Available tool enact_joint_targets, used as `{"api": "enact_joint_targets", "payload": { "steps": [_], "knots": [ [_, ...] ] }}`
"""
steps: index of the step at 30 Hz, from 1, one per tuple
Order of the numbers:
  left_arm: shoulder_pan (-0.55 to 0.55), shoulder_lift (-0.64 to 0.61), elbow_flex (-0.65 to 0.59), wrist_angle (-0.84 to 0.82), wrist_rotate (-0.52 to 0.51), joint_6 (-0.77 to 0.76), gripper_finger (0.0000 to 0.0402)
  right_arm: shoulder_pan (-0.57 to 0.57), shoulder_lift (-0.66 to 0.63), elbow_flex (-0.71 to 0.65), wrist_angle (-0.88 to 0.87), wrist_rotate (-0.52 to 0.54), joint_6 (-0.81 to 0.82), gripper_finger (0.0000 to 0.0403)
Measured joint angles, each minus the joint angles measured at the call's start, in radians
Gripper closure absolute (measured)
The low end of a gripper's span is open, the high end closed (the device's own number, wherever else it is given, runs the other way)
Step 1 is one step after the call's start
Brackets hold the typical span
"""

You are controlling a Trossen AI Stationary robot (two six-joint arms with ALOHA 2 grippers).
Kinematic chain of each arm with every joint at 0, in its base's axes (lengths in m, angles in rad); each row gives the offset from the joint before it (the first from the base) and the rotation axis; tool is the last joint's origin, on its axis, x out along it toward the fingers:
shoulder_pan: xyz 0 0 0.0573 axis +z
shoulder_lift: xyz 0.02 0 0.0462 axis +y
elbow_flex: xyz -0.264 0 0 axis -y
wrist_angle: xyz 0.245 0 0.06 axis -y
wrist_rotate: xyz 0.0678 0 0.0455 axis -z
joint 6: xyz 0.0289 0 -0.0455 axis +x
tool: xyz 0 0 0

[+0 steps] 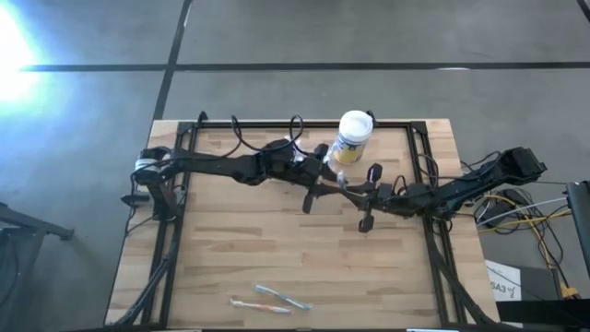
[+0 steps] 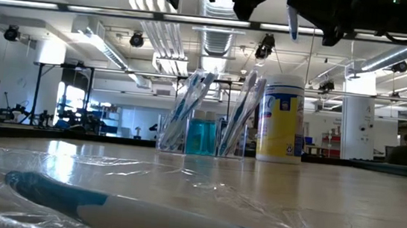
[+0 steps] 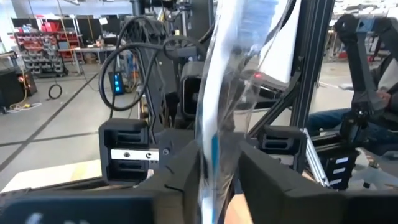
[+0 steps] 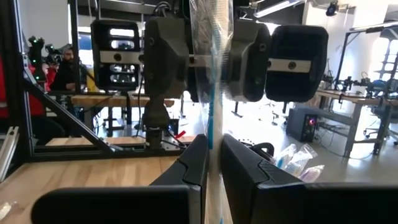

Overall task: Pick & Place toothbrushing station
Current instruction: Put the blue toothbrush into the right section of the transparent organizer

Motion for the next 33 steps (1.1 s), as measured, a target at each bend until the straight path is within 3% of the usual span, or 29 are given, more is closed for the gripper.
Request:
{"api": "enact_joint_targets", "payload": {
  "steps": [7, 15, 22, 26, 33],
  "knots": [
    [-0.004, 0.001, 0.0, -0.015, -0.003, 0.05, 0.0381, 0.0, 0.0, 0.0, -0.001, -0.005, -0.007, 0.0374],
    [-0.008, -0.04, 0.001, -0.183, -0.048, 0.137, 0.0381, -0.001, 0.004, -0.004, -0.017, -0.003, -0.03, 0.0364],
    [-0.01, -0.162, -0.036, -0.354, -0.107, 0.176, 0.0381, 0.0, 0.0, 0.0, 0.005, 0.002, -0.029, 0.0306],
    [-0.01, -0.273, -0.121, -0.377, -0.165, 0.172, 0.0381, 0.002, 0.0, 0.0, 0.005, 0.001, -0.026, 0.0275],
    [-0.01, -0.581, -0.428, -0.371, -0.273, 0.065, 0.0381, 0.008, -0.031, -0.001, -0.046, -0.003, 0.009, 0.0266]
  ]
}}
